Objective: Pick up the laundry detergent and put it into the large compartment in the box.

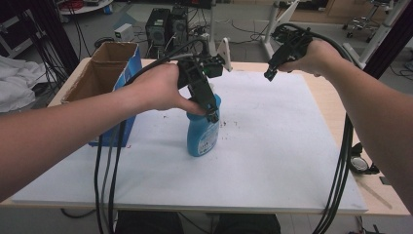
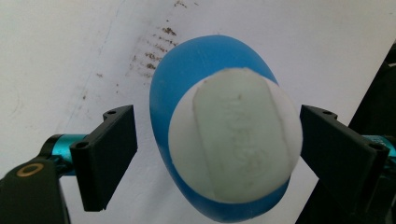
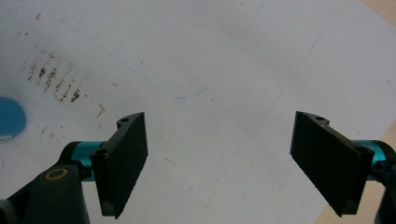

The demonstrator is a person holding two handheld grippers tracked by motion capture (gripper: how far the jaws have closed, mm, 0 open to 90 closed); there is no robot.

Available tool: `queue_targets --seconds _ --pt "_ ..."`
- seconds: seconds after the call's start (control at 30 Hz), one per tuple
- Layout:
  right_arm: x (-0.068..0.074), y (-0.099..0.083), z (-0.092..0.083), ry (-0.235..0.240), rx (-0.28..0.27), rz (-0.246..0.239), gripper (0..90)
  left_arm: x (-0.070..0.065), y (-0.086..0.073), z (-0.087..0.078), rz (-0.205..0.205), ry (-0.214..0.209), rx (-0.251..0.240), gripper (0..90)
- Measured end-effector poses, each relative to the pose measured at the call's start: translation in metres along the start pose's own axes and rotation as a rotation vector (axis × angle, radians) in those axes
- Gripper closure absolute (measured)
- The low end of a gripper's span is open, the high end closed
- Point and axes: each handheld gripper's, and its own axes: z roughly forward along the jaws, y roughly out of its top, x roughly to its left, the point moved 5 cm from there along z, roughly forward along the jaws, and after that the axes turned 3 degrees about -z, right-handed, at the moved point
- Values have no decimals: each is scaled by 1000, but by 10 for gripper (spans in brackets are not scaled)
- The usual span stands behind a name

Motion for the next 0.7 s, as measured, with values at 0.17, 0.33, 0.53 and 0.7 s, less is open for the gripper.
queue_targets --seconds 0.17,0.33,0.53,0.7 --pt "0 0 0 -1 1 2 184 -1 2 4 -10 10 14 133" --pt "0 0 0 -1 -2 0 184 -1 3 7 -18 15 22 133" --pt "-1 -1 -1 -1 2 4 184 0 4 8 -30 17 28 133" --pt "-1 -1 0 2 -2 3 184 -1 5 10 -38 18 32 141"
